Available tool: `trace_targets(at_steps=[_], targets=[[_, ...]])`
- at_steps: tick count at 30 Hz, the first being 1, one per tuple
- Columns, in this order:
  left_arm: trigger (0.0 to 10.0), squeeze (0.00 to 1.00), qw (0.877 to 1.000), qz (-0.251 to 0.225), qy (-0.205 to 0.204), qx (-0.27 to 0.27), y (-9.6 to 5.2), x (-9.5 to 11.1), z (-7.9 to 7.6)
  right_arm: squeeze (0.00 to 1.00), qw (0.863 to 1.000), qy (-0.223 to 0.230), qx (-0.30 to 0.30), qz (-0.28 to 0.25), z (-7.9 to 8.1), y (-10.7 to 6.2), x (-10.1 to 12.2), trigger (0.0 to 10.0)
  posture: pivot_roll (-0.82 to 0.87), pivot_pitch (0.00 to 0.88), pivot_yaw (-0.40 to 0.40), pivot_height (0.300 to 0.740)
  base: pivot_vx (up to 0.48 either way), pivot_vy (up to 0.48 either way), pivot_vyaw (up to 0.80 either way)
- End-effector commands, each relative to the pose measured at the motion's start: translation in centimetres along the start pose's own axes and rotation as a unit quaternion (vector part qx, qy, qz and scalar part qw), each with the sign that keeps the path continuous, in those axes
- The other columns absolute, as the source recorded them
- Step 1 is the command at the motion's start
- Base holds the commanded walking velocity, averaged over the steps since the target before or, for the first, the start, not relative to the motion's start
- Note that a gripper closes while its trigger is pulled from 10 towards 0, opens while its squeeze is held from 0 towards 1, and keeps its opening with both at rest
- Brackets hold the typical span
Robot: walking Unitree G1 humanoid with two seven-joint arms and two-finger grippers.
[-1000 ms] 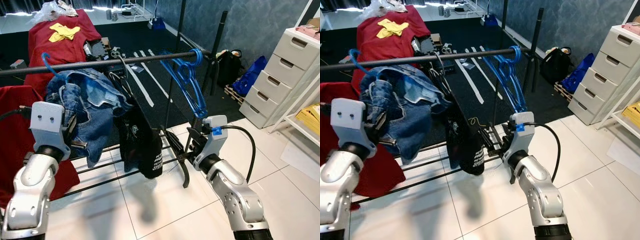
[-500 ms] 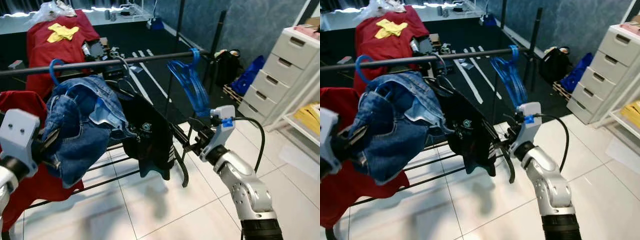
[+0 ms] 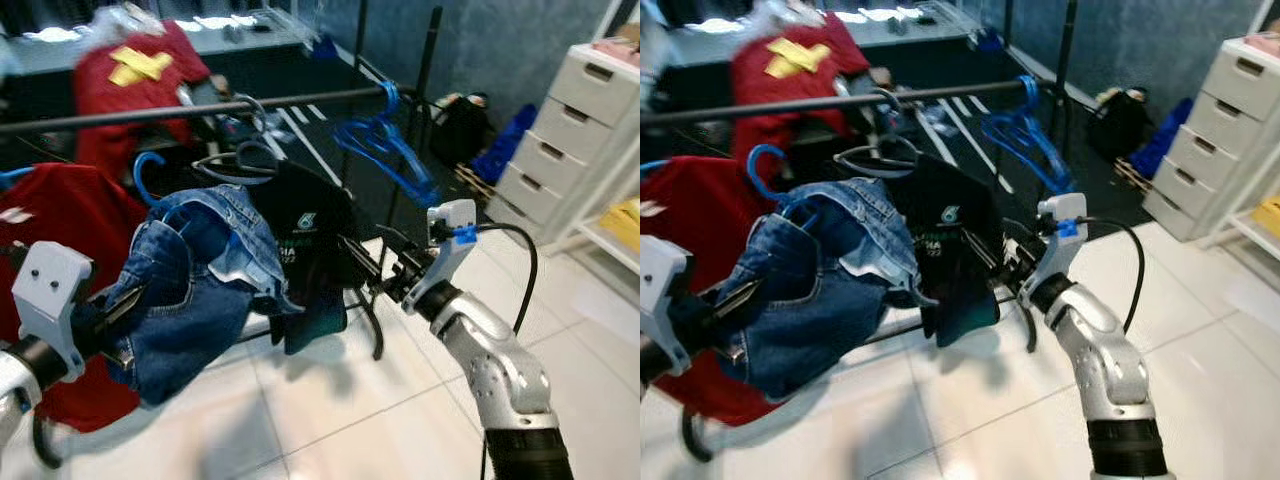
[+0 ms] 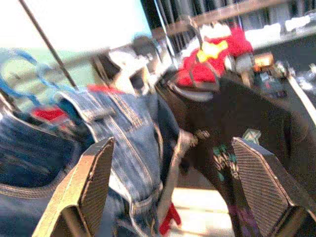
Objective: Hang hanger
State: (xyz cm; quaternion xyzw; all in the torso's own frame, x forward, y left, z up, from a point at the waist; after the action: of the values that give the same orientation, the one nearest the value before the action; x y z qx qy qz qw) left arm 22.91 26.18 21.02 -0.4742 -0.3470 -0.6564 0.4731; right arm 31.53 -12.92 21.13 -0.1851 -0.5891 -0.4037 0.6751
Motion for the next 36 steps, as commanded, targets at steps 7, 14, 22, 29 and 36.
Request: trace_targets(at_steps=[7, 14, 22, 29, 36], targets=[[10.0, 0.0, 0.993, -0.091, -0.041, -0.07, 1.7, 3.6, -3.7, 0.0, 0.993, -0.003, 0.115, 0.01, 3.0, 0.2, 0.5, 10.0, -0.08, 0.087, -0.029, 0.74, -0.256, 0.0, 0.0], [10.0, 0.0, 0.986, -0.108, -0.06, -0.113, 2.9, 4.4, -6.3, 0.0, 0.989, -0.007, 0.145, 0.015, 4.3, 0.6, 0.3, 10.0, -0.08, 0.087, -0.027, 0.74, 0.0, 0.0, 0.0], [10.0, 0.0, 0.974, -0.124, -0.074, -0.176, 2.9, 5.8, -8.4, 0.0, 0.989, -0.048, 0.137, 0.027, 4.6, 1.2, -0.1, 10.0, -0.08, 0.089, -0.025, 0.74, 0.0, 0.0, 0.0], [10.0, 0.0, 0.973, -0.117, -0.067, -0.186, 2.4, 6.4, -8.4, 0.0, 0.987, -0.094, 0.126, 0.031, 4.3, 1.5, 0.2, 10.0, -0.07, 0.088, -0.026, 0.74, 0.0, 0.0, 0.0], [10.0, 0.0, 0.976, -0.103, -0.061, -0.183, 2.3, 6.2, -8.3, 0.0, 0.979, -0.163, 0.12, 0.037, 4.2, 1.7, 0.8, 10.0, -0.07, 0.086, -0.028, 0.74, 0.0, 0.0, 0.0]])
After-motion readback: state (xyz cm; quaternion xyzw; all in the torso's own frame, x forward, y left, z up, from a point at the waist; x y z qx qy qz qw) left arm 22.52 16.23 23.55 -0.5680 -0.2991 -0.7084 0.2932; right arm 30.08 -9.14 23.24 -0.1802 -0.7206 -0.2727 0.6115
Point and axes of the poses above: a point about 5 cm out from each wrist's last joint towards the gripper, its own y axis pointing out of the wrist towards the gripper, its own x axis along the axis of the wrist's last joint, z = x × y, the point moved 1 cm from there along y, pointing out of the wrist towards the gripper
